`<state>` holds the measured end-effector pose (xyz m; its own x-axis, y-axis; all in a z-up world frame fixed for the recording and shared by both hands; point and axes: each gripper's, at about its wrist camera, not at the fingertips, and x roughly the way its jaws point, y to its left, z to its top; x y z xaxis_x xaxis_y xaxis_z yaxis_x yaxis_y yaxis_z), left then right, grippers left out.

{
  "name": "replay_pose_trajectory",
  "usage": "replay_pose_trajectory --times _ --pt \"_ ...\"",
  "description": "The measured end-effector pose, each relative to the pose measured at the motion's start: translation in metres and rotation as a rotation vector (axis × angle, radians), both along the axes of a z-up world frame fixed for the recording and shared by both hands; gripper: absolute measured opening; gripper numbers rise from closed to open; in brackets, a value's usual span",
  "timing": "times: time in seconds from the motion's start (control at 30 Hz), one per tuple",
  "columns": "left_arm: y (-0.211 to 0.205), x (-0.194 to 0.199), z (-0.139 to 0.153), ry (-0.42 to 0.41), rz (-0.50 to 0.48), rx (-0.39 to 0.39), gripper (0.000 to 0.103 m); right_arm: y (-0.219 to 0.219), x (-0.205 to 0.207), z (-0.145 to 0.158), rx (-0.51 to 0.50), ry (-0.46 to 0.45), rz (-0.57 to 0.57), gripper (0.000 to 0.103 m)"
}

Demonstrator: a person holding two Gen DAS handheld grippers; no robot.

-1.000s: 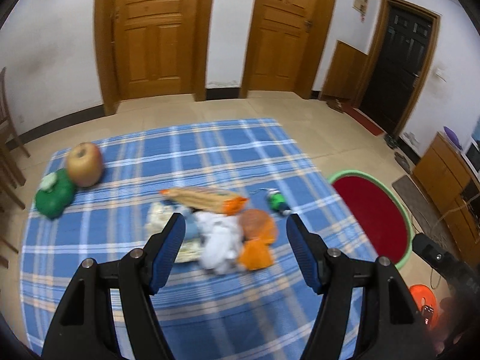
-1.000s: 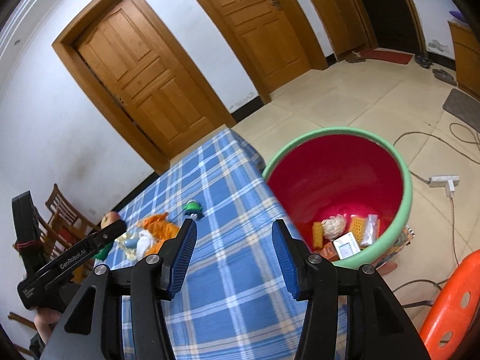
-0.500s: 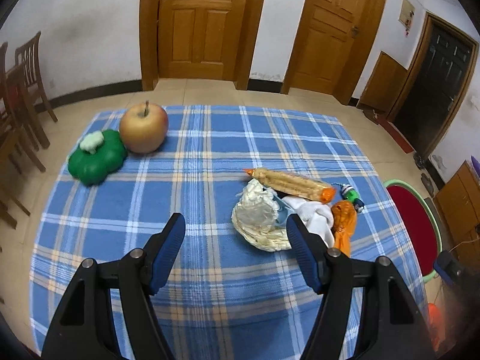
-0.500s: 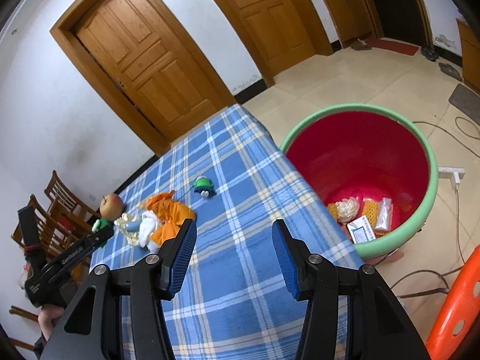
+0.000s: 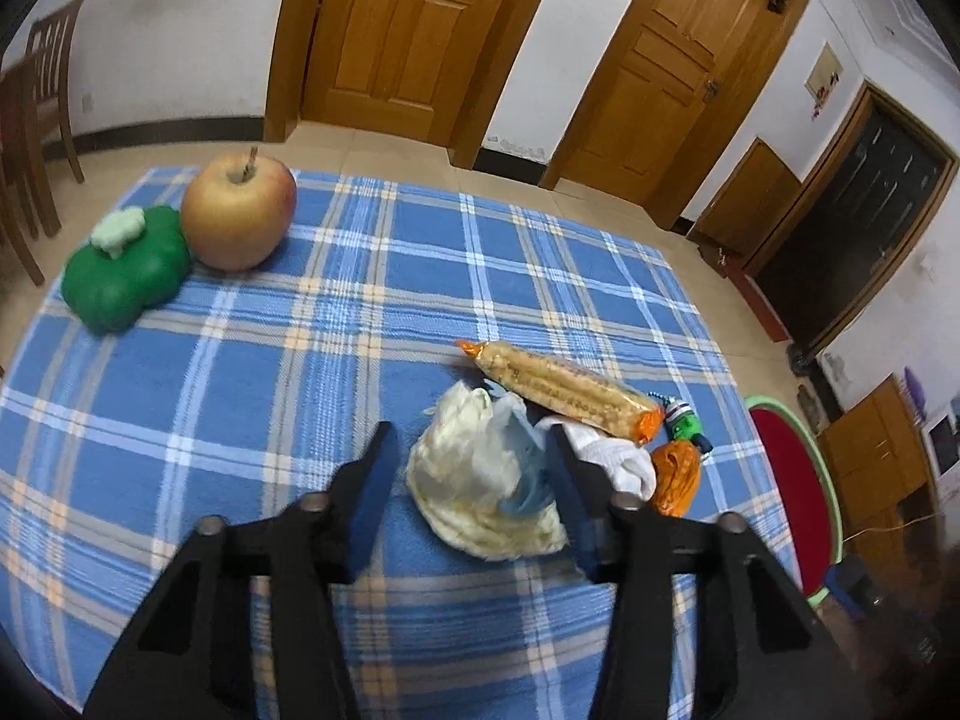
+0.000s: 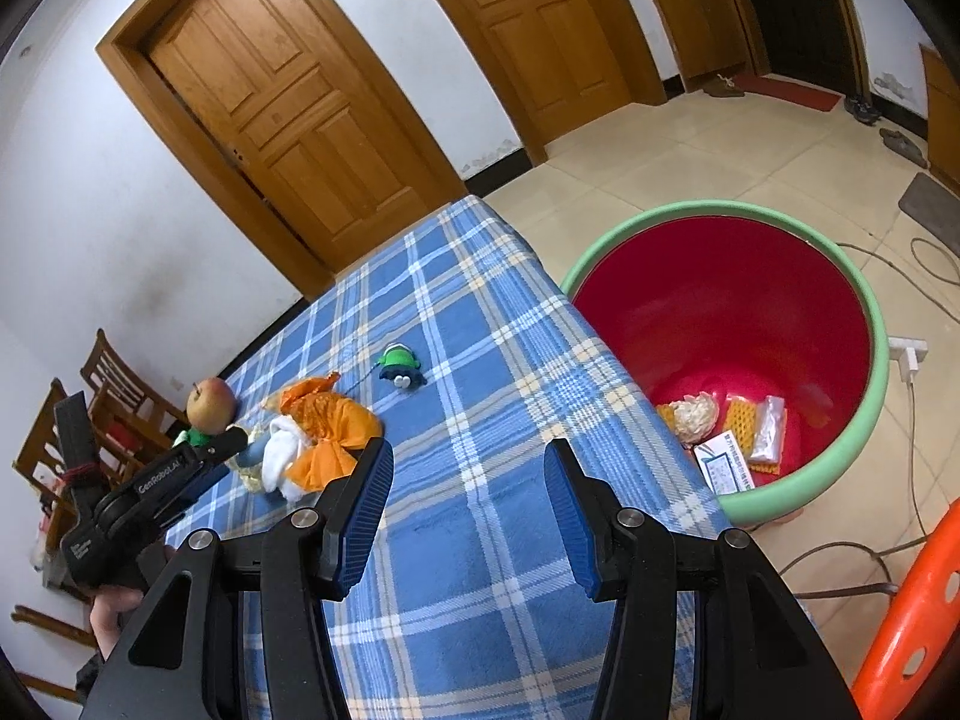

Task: Collect trash
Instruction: 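Return both tools to the table toward the crumpled paper and orange net, then grasp the crumpled white paper with the left tool while the right tool grasps the orange net bag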

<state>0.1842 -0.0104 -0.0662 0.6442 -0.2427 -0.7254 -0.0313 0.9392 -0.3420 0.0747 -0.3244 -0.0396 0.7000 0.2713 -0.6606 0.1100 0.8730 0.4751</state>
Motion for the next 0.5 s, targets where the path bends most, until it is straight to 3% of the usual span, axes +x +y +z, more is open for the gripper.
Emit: replay_pose_trajectory --times 0.03,0.13,0.33,0.5 --pt "0.001 0.0 -0.001 0.003 -0.008 -0.022 0.022 0.0 0.001 -0.001 0.001 0.002 0.002 0.054" --pt "0.003 -0.002 -0.002 0.0 -0.014 -0.053 0.013 0.003 0.001 -0.002 0.002 0.005 0.012 0.054" --pt "0.009 -0.022 0.014 -0.043 -0.009 -0.054 0.012 0.006 0.0 -0.002 0.009 0.002 0.027 0.054" --pt "0.014 -0.046 0.038 -0.115 0.003 0.011 0.012 0.016 -0.003 0.004 0.009 -0.016 0.053 0.054"
